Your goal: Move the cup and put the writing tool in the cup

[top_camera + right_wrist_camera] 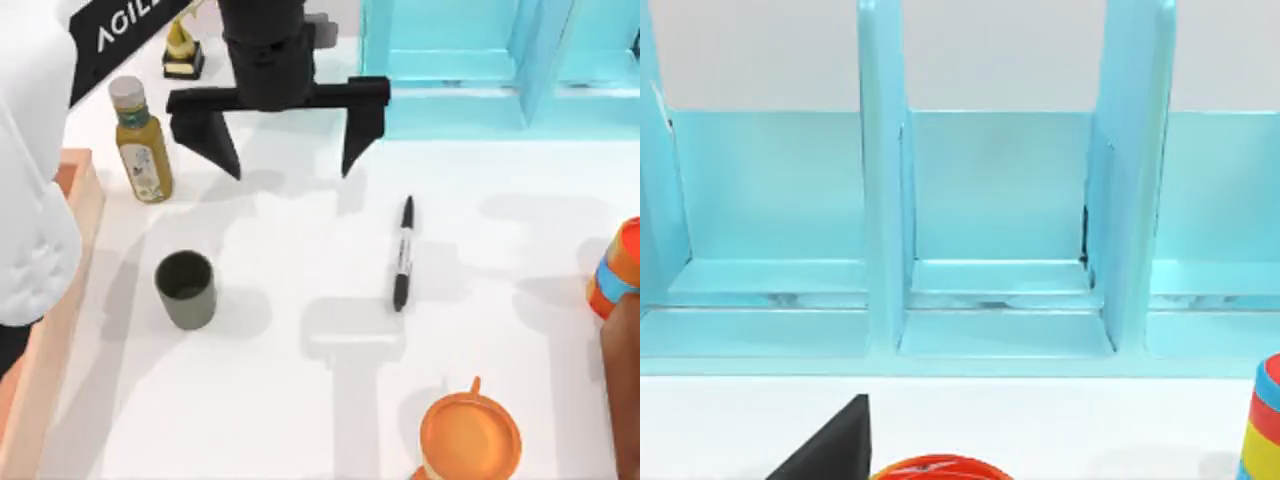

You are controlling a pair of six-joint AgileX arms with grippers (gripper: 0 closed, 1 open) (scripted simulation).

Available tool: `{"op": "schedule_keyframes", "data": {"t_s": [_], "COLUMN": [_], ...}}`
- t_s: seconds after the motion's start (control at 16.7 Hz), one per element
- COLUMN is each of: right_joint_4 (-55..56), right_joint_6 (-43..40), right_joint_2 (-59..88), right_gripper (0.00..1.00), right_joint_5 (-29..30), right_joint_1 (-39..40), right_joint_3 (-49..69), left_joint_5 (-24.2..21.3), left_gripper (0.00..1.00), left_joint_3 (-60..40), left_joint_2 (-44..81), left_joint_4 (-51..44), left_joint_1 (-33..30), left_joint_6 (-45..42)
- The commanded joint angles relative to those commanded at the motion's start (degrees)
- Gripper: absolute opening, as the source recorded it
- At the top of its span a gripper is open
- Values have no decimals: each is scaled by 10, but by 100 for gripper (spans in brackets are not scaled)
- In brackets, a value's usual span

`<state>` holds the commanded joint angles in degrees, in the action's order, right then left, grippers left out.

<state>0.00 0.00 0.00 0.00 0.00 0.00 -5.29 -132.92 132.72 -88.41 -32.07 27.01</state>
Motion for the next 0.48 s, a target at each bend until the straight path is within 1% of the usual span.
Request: {"op": "schedule_keyframes", "data": {"t_s": [0.24,0.36,0.48], "right_joint_4": [0,0,0], "right_joint_6": [0,0,0], "right_joint_2": [0,0,0], "right_gripper": [100,100,100], "right_joint_5": [0,0,0], "right_joint_1": [0,0,0], "right_joint_3": [0,0,0], "left_joint_5": [-35,-47,-50], "left_gripper": [100,100,100], "left_joint_3": [-99,-131,-139], "left_joint_2": [130,163,172], "left_joint_4": [43,58,63], "left_joint_1": [-48,-64,-68], "left_joint_6": [11,15,16]}}
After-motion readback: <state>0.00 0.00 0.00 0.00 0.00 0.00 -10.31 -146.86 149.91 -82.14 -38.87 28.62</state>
